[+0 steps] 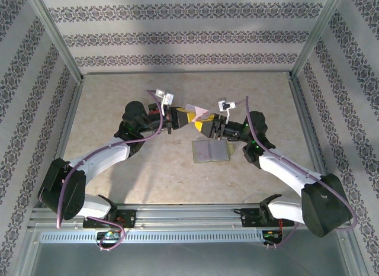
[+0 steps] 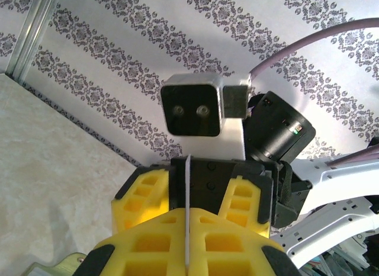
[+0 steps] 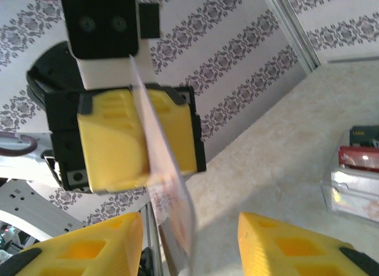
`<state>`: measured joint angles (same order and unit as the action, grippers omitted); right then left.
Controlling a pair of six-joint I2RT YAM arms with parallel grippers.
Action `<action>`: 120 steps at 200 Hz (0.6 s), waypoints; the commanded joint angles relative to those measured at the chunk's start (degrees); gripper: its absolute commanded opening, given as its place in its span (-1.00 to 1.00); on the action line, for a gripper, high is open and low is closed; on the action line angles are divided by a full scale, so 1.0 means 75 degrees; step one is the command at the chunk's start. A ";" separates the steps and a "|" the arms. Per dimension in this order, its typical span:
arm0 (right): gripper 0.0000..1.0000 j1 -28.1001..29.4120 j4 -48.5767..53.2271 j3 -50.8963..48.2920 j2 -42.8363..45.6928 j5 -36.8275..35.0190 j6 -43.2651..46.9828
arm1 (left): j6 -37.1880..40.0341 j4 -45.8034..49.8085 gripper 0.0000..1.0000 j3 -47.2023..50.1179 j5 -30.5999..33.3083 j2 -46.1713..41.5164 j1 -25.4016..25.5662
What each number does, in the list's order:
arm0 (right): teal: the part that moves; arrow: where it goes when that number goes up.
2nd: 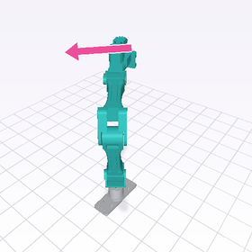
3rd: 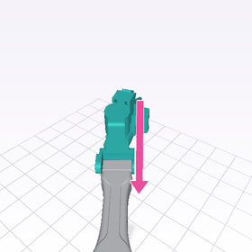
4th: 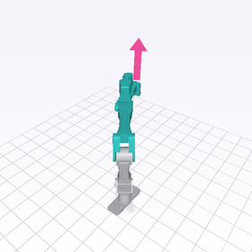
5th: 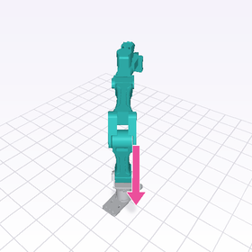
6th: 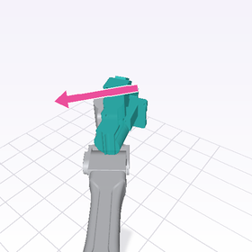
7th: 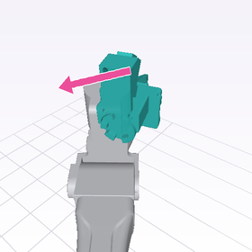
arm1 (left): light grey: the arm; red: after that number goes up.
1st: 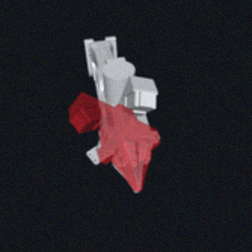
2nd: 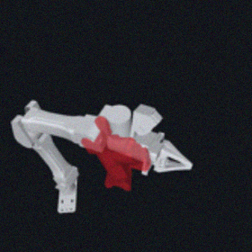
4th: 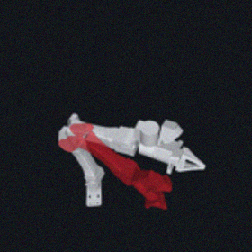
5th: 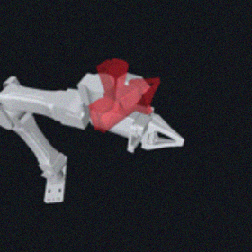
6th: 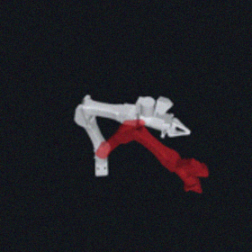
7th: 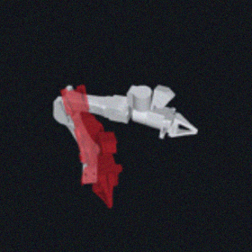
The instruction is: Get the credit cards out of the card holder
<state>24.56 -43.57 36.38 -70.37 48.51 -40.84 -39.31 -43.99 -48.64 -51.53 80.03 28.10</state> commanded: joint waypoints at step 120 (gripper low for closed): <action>-1.00 -0.0215 0.1445 0.0189 0.0805 0.0587 0.0943 | 0.2372 0.3692 -0.06 -0.1234 -0.0200 -0.0610 -0.0122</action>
<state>23.97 -41.98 36.27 -66.65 50.24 -40.34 -34.02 -34.92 -51.66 -52.45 79.50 27.99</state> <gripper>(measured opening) 0.044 0.415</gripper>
